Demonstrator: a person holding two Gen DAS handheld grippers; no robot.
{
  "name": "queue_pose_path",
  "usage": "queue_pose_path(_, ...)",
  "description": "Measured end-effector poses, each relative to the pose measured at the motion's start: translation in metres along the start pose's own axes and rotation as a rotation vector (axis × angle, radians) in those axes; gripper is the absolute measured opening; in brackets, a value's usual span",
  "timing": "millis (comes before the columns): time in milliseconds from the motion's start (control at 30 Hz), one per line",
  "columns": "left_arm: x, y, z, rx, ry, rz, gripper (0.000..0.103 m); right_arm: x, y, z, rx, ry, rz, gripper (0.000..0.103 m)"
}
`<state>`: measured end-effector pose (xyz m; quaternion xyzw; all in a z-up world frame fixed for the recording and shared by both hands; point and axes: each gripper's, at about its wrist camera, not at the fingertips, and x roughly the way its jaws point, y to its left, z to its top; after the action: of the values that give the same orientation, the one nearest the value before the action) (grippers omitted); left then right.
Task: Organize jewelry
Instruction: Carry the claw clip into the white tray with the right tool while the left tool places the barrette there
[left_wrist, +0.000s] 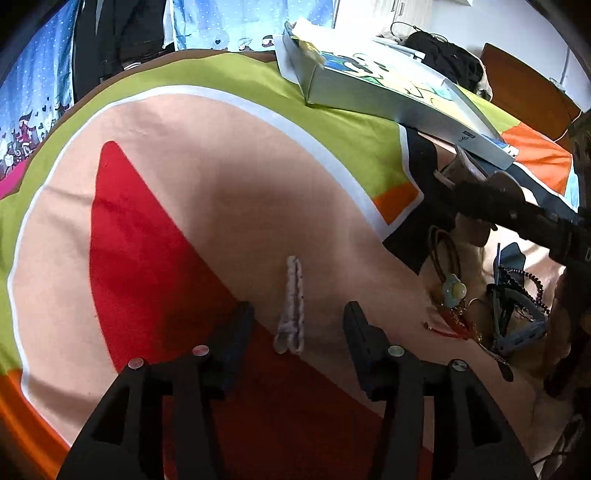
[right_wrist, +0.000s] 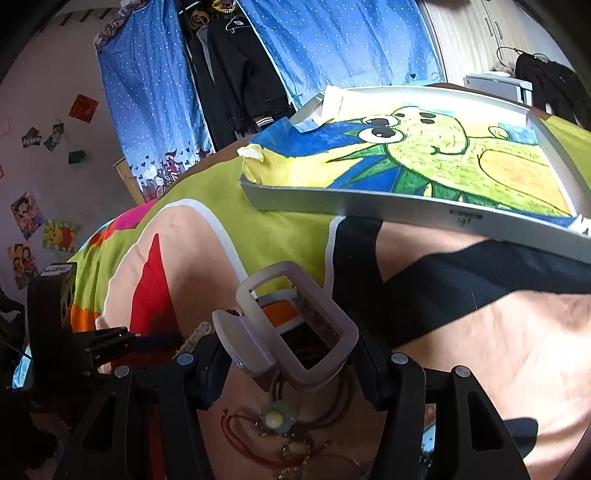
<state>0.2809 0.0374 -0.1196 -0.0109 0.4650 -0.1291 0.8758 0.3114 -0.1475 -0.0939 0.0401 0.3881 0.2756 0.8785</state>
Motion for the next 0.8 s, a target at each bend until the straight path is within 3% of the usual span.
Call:
queue_pose_path(33,0.001,0.001,0.0,-0.004,0.002,-0.001,0.042,0.0,0.0,0.001,-0.001,-0.001,0.0,0.056)
queue_pose_path(133,0.005,0.005,0.002,-0.024,0.01,-0.007,0.011,0.001,-0.001,0.004,0.001,-0.003,-0.001,0.056)
queue_pose_path(300,-0.002,0.0,0.004,-0.011,-0.012,0.002,0.011,-0.001,-0.002,0.008,0.0,-0.013,-0.007,0.056)
queue_pose_path(433,-0.025,-0.011,0.021,-0.015,-0.111,-0.017,0.011,-0.017,-0.011,0.021,0.005,-0.071,-0.028,0.056)
queue_pose_path(633,-0.047,-0.033,0.091,-0.05,-0.288,-0.071,0.011,-0.041,-0.05,0.061,0.054,-0.177,-0.117,0.056)
queue_pose_path(800,-0.024,-0.056,0.154,-0.026,-0.281,-0.11,0.011,-0.032,-0.092,0.084,0.132,-0.172,-0.194,0.056)
